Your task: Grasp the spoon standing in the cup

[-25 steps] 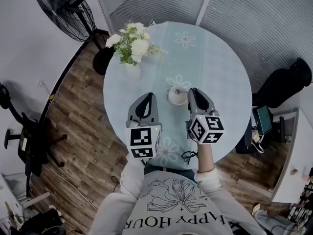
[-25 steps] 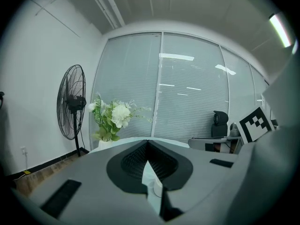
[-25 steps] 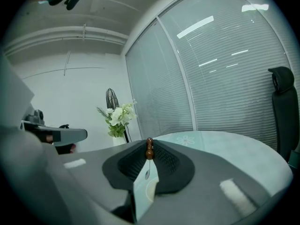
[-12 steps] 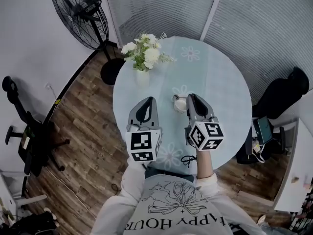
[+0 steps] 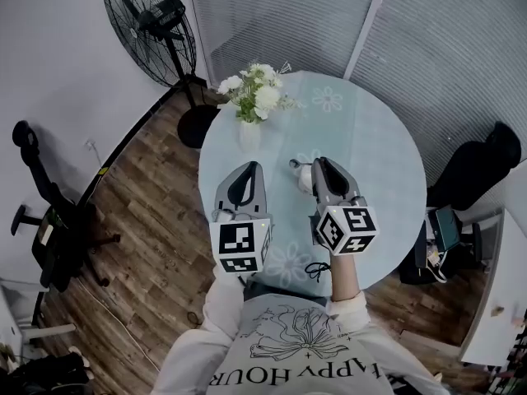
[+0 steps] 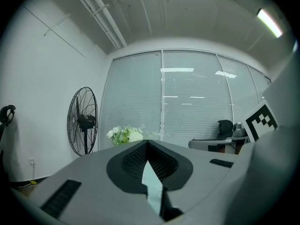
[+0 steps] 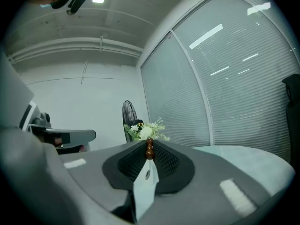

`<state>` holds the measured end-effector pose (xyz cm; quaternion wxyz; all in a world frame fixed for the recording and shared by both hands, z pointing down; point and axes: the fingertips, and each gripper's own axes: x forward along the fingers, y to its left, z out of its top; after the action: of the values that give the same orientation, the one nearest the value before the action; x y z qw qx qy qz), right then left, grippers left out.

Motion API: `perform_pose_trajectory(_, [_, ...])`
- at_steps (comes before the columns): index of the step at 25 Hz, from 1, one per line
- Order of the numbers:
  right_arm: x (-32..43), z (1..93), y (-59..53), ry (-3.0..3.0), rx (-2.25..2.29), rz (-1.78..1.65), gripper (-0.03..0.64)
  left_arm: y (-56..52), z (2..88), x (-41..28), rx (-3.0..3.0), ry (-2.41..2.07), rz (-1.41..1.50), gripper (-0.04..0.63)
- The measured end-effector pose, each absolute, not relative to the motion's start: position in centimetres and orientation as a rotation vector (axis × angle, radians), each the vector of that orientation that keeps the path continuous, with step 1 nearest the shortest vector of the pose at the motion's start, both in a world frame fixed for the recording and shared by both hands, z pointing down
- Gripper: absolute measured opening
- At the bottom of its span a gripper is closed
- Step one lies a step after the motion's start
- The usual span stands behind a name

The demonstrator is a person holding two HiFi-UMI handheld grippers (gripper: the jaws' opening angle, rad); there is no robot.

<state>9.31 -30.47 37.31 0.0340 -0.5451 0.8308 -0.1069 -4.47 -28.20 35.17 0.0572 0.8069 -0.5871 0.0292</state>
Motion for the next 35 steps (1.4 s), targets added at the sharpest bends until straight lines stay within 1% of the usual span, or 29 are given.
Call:
perform_pose_trajectory(14, [8.5,35.8,-30.4,2.568,-1.643,-0.297,0.049,-27.9,33.9,-5.2,2.435,-1.836,0.065,0.006])
perform_pose_trajectory(35, [8.4,36.2,-30.4,2.583,-1.61,-0.328,0.049,-27.8,33.8,-4.9,2.43,-1.851,0.064,0.006])
